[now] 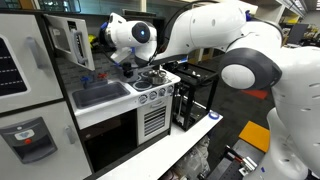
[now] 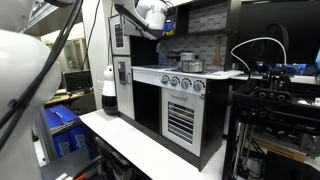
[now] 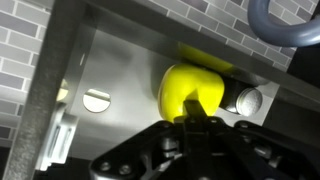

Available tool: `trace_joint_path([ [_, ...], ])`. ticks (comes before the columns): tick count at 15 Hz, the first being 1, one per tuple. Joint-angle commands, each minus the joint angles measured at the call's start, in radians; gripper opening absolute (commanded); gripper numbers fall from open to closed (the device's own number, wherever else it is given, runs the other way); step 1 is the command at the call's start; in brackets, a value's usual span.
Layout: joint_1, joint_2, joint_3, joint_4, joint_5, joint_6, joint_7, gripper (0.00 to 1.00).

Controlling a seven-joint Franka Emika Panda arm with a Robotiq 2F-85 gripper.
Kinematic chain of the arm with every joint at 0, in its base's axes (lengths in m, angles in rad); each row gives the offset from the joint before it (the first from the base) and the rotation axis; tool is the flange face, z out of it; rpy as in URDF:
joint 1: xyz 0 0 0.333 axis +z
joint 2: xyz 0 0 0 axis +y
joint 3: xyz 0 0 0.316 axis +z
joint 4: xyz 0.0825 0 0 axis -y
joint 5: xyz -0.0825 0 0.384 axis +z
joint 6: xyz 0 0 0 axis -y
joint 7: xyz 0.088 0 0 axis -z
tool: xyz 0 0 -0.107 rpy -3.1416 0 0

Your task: Open the oven door and remove the yellow object.

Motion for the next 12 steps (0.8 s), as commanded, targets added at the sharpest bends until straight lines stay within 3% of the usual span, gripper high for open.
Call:
trace_joint_path([
  [1, 0.036, 0.053, -0.096, 0.059, 0.001, 0.017, 0.057, 0.00],
  [5, 0.070, 0.096, -0.181, 0.089, 0.007, 0.010, 0.106, 0.00],
  [7, 0.081, 0.115, -0.209, 0.097, 0.009, 0.010, 0.127, 0.28],
  [12, 0.103, 0.160, -0.271, 0.120, 0.015, 0.004, 0.175, 0.61],
])
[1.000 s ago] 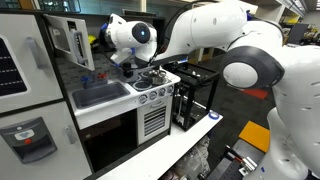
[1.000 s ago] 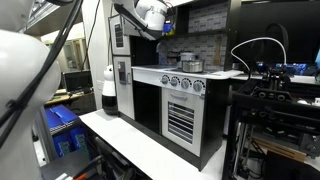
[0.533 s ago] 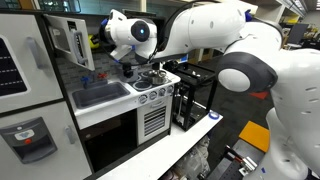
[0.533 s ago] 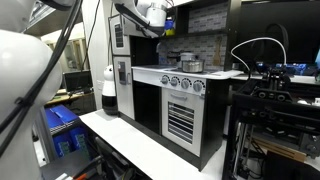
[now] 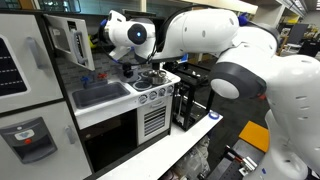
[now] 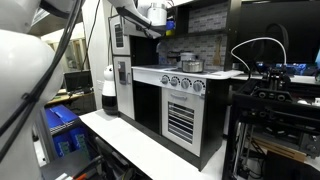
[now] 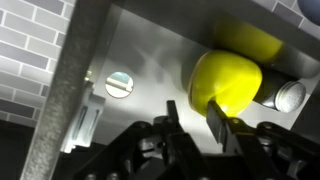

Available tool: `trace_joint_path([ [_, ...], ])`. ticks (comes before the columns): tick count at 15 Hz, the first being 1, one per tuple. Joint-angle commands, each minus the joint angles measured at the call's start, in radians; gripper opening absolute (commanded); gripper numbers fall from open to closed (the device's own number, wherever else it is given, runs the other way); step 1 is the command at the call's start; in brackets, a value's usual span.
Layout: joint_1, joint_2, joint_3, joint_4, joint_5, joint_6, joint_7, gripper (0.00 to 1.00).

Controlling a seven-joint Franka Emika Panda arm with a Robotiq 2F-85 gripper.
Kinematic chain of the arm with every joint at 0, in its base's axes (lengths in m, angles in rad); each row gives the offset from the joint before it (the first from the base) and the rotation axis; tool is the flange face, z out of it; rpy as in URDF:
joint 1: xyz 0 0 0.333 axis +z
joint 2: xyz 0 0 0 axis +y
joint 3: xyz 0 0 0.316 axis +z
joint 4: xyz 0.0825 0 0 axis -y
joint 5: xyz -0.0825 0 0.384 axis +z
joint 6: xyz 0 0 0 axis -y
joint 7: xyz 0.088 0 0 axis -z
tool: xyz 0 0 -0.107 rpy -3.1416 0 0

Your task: Open the oven door and remove the yellow object.

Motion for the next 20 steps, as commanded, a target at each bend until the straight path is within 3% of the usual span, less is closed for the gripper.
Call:
trace_joint_path([
  [1, 0.013, 0.055, -0.058, 0.038, 0.012, 0.006, 0.048, 0.69],
  [5, -0.008, 0.084, -0.051, 0.055, 0.027, 0.008, 0.057, 0.97],
  [7, -0.020, 0.099, -0.042, 0.066, 0.040, 0.008, 0.054, 1.00],
  [18, -0.057, 0.134, -0.019, 0.101, 0.102, 0.031, 0.030, 1.00],
  [19, -0.059, 0.134, -0.017, 0.100, 0.104, 0.032, 0.028, 0.89],
  [20, -0.062, 0.132, -0.010, 0.098, 0.103, 0.037, 0.024, 0.72],
])
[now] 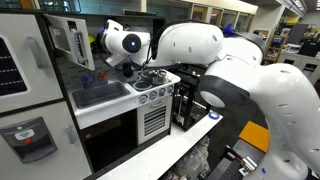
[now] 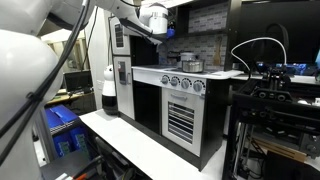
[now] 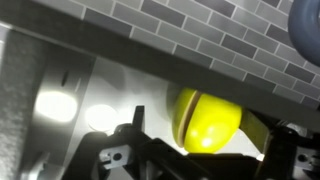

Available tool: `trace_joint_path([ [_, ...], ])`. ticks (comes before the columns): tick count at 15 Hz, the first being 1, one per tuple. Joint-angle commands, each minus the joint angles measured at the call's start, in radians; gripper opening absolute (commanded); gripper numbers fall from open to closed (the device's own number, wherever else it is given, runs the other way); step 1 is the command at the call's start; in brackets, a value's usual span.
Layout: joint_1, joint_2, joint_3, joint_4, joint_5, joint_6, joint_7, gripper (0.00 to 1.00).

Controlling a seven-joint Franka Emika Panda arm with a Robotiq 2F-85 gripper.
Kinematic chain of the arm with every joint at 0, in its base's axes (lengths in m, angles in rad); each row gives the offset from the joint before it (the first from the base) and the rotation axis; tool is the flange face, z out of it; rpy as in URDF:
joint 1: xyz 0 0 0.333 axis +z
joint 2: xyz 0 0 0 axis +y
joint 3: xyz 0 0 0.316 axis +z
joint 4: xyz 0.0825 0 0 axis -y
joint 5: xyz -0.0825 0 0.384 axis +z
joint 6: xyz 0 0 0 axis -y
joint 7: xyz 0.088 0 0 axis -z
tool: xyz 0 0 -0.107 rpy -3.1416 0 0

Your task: Open the oven door and remove the yellow object.

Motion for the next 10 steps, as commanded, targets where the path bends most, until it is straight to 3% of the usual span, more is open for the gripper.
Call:
trace_joint_path([
  [1, -0.045, 0.011, 0.030, 0.029, 0.004, 0.036, -0.015, 0.66],
  [5, -0.050, 0.008, 0.033, 0.029, 0.001, 0.060, -0.015, 0.41],
  [10, -0.044, 0.006, 0.025, 0.026, -0.003, 0.073, -0.014, 0.39],
])
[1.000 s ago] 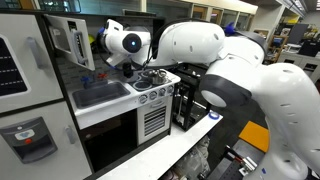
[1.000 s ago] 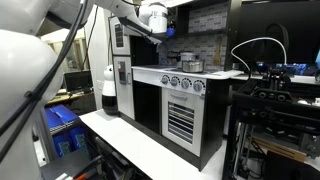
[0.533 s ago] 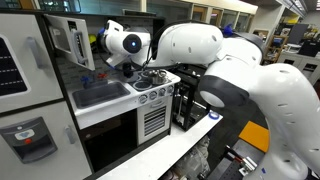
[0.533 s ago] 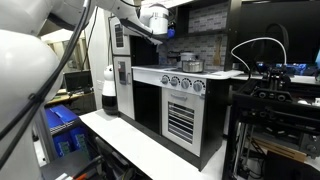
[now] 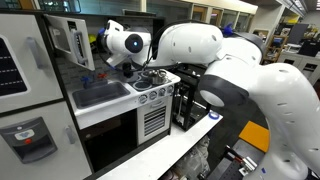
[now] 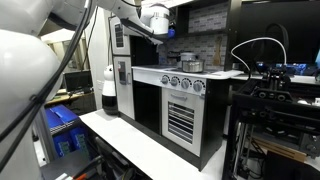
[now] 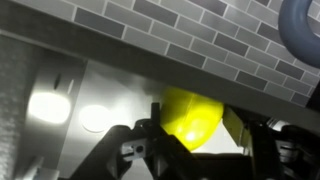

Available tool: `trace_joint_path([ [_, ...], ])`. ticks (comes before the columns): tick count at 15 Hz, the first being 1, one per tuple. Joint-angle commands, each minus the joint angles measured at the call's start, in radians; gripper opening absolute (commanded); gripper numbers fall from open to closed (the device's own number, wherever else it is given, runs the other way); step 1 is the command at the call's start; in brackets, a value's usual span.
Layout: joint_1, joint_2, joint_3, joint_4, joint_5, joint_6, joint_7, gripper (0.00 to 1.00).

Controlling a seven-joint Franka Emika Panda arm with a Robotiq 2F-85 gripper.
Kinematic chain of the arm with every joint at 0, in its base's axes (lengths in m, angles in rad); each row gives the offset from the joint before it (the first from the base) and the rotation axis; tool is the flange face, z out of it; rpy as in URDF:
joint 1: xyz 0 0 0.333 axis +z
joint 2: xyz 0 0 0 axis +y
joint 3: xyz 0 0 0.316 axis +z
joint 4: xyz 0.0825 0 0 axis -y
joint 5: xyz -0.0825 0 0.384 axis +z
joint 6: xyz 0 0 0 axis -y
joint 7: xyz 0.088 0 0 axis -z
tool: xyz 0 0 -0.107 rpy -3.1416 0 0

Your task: Open the oven door and remove the yellow object.

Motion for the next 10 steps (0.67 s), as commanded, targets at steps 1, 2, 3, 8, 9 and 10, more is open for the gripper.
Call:
trace_joint_path([
  [1, -0.020, -0.003, 0.012, 0.012, -0.008, 0.022, -0.015, 0.39],
  [2, -0.011, -0.011, 0.007, 0.002, -0.011, 0.016, -0.015, 0.39],
  [3, 0.001, -0.031, 0.008, -0.021, -0.020, 0.011, -0.018, 0.39],
  [8, 0.081, -0.094, -0.050, -0.081, -0.037, 0.002, -0.005, 0.39],
  [9, 0.097, -0.109, -0.058, -0.096, -0.042, 0.001, -0.008, 0.39],
  [10, 0.115, -0.128, -0.065, -0.114, -0.050, 0.000, -0.010, 0.39],
])
